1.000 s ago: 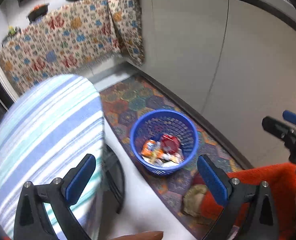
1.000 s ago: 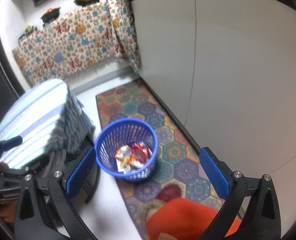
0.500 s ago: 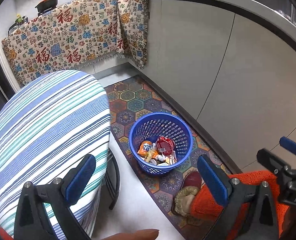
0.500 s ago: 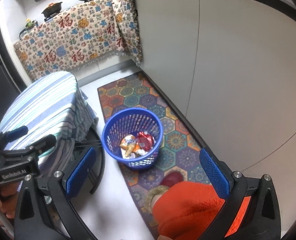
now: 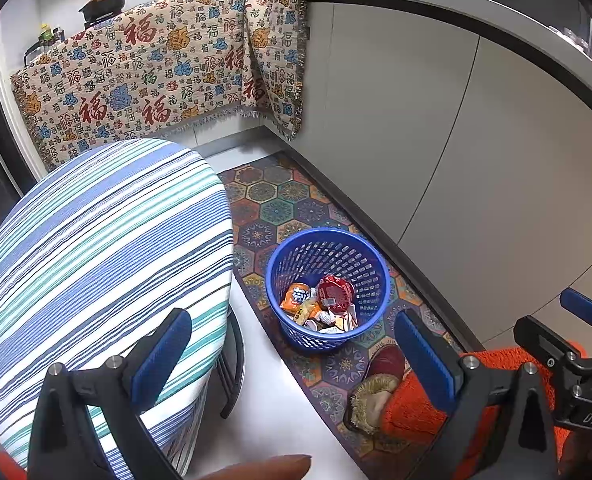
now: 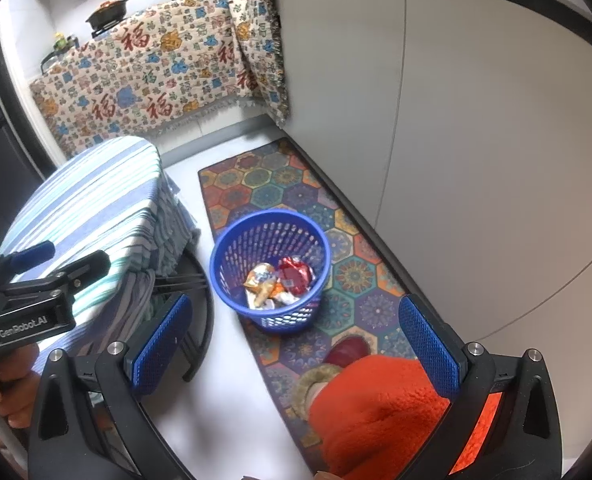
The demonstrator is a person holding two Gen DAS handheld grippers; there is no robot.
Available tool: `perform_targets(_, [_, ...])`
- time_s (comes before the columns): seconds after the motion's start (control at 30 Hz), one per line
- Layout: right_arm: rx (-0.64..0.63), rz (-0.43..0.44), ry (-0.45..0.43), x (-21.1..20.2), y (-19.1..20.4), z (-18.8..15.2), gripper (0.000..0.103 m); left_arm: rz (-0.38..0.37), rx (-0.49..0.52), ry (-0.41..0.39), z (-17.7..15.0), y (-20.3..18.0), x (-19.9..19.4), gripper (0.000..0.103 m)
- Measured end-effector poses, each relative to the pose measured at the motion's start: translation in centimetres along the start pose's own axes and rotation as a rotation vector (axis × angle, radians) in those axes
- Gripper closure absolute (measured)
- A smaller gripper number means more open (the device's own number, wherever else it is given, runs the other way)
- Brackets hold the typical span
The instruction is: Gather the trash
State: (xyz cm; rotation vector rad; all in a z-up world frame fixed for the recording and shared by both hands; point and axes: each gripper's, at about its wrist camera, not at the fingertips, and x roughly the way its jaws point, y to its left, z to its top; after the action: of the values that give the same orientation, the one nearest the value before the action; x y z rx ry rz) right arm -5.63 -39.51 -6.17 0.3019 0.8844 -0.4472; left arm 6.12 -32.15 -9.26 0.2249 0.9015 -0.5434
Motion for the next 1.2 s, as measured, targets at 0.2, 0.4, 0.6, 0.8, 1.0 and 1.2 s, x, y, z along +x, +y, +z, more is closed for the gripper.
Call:
perform_targets(0.2, [-0.012, 0.005, 0.006, 0.07, 0.42, 0.11, 0.000, 0.008, 0.005, 0.001, -0.04, 0.11, 0.03, 0.000])
perform_targets(0.4, [-0.022, 0.002, 0.011, 0.17, 0.82, 0.04, 0.000, 0.013, 0.003, -0.003, -0.12, 0.11, -0.10, 0.000])
perform_targets(0.6, [-0.027, -0.001, 0.008, -0.07, 1.07, 0.09, 0.000, 0.011, 0.006, -0.007, -0.12, 0.00, -0.22, 0.000])
perform_targets(0.8, [-0.035, -0.002, -0.001, -0.30, 1.10, 0.18, 0.000, 0.008, 0.012, -0.011, -0.10, -0.10, -0.49, 0.000])
perform_targets(1.0, [-0.035, -0.001, 0.008, -0.06, 1.08, -0.02, 0.000, 0.006, 0.016, -0.011, -0.21, -0.28, -0.54, 0.000])
perform_targets(1.2, [-0.035, 0.001, 0.011, 0.00, 1.12, -0.05, 0.000, 0.003, 0.018, -0.008, -0.30, -0.43, -0.48, 0.000])
